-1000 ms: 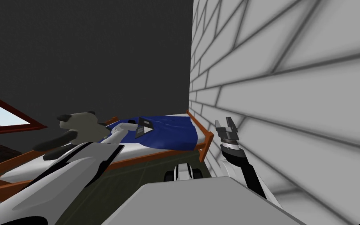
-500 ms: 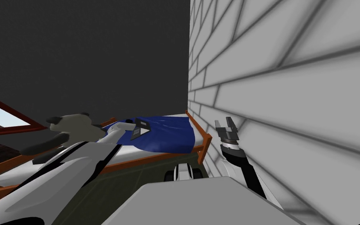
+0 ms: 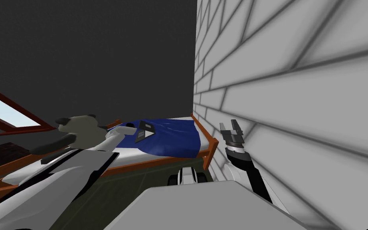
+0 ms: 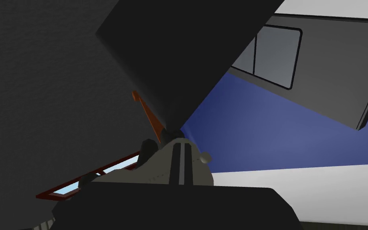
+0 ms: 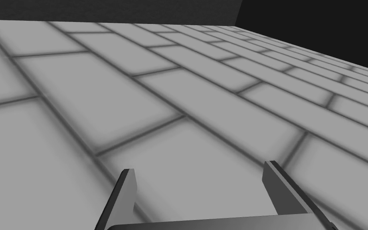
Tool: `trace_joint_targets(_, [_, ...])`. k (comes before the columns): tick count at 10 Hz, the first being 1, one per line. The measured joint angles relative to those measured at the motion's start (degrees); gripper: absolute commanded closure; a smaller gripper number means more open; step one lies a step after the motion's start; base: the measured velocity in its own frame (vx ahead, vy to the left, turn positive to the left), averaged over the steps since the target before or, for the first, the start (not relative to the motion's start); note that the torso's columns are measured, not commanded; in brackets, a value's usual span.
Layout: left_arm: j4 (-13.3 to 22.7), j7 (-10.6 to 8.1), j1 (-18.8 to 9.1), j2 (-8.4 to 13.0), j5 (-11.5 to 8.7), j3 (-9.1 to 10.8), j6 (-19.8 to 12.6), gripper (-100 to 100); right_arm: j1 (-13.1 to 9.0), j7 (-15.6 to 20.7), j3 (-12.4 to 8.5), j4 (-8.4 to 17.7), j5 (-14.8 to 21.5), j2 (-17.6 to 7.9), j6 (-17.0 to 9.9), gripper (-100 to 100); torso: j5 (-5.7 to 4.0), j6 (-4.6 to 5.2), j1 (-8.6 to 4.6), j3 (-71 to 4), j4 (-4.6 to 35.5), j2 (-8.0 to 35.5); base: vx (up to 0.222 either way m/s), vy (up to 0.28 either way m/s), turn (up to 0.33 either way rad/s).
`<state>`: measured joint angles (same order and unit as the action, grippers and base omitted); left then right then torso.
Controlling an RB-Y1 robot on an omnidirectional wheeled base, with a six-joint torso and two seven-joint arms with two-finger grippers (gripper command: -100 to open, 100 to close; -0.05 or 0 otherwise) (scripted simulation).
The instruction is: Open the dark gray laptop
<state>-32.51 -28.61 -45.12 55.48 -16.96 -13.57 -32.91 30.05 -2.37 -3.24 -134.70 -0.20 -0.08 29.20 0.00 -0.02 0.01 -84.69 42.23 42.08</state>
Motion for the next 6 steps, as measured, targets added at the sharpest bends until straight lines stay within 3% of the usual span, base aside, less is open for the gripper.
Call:
trace_joint_targets(4, [-7.03, -5.80, 5.43, 3.17, -2.99, -2.30, 1.43, 100, -0.01, 0.00, 0.00, 0.00, 0.00, 0.00, 0.00, 0, 0.00, -0.01, -0.01, 0.19, 0.09, 0.30, 0.055, 0.006, 0.061])
trace_joint_targets(6, [-10.43, -8.10, 7.24, 3.98, -3.25, -2.67, 1.27, 100, -0.02, 0.00, 0.01, 0.00, 0.00, 0.00, 0.00, 0, -0.02, 0.04, -0.05, 0.16, 0.07, 0.27, 0.032, 0.003, 0.035])
